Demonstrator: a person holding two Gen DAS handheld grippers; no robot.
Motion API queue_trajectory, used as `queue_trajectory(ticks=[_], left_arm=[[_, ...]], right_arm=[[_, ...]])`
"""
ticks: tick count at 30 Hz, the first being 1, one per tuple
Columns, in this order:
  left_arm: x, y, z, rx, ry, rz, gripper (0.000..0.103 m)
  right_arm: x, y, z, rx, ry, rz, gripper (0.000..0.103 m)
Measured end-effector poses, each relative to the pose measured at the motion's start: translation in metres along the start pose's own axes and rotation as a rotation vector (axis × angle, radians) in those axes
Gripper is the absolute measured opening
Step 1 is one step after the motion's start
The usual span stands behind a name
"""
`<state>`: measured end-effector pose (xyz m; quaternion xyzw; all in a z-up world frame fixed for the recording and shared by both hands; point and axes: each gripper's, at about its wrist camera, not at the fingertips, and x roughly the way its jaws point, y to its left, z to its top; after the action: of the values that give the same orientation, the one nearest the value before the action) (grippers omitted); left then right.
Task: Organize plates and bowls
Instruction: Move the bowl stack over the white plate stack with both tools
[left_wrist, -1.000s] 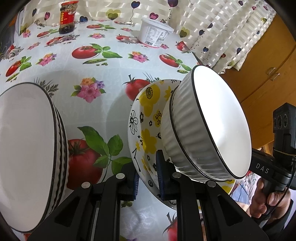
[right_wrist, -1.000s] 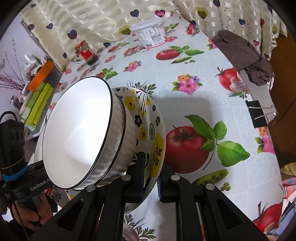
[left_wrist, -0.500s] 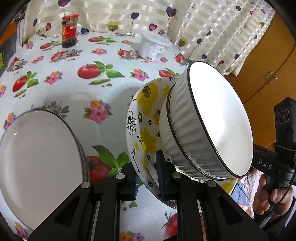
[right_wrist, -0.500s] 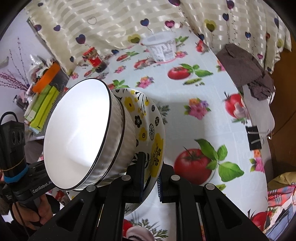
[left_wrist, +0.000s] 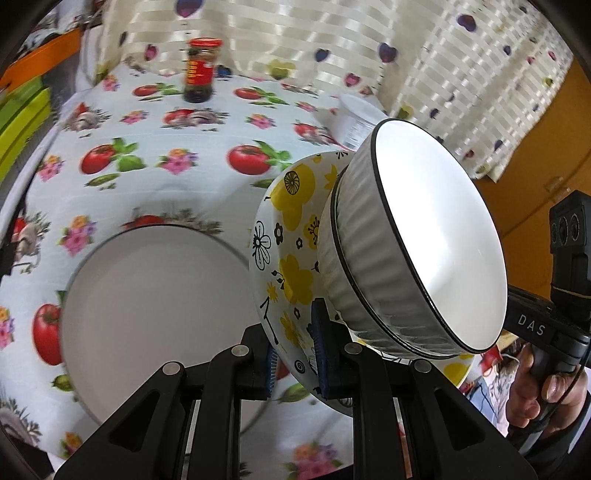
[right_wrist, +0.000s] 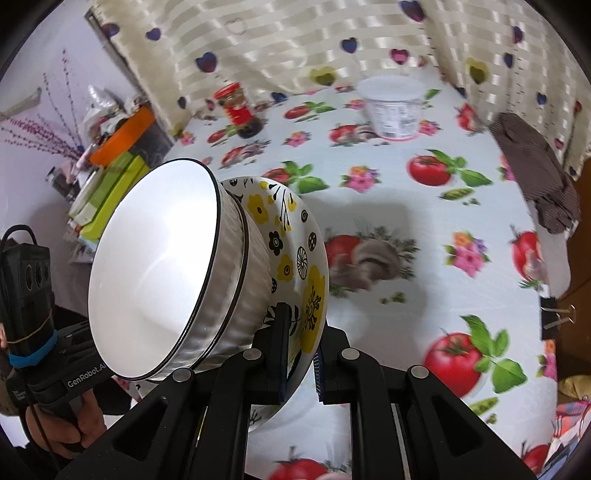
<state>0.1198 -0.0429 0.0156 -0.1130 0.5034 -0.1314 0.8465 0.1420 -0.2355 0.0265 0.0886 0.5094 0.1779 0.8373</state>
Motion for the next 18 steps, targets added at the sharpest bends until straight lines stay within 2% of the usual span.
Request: queue_trajectory(ticks=[9, 18], left_arm=[[-0.022, 0.057, -0.006, -0.084, -0.029, 0.079, 0.017], [-0.031, 0.093, -0.018, -0.143, -0.030, 0.131, 0.017]], right_arm=[[0.039, 0.056, 0.013, -0.079, 0.041, 0.074, 0.010], [0.068, 0.090, 0.014, -0.116, 0.087, 0.116, 0.010]])
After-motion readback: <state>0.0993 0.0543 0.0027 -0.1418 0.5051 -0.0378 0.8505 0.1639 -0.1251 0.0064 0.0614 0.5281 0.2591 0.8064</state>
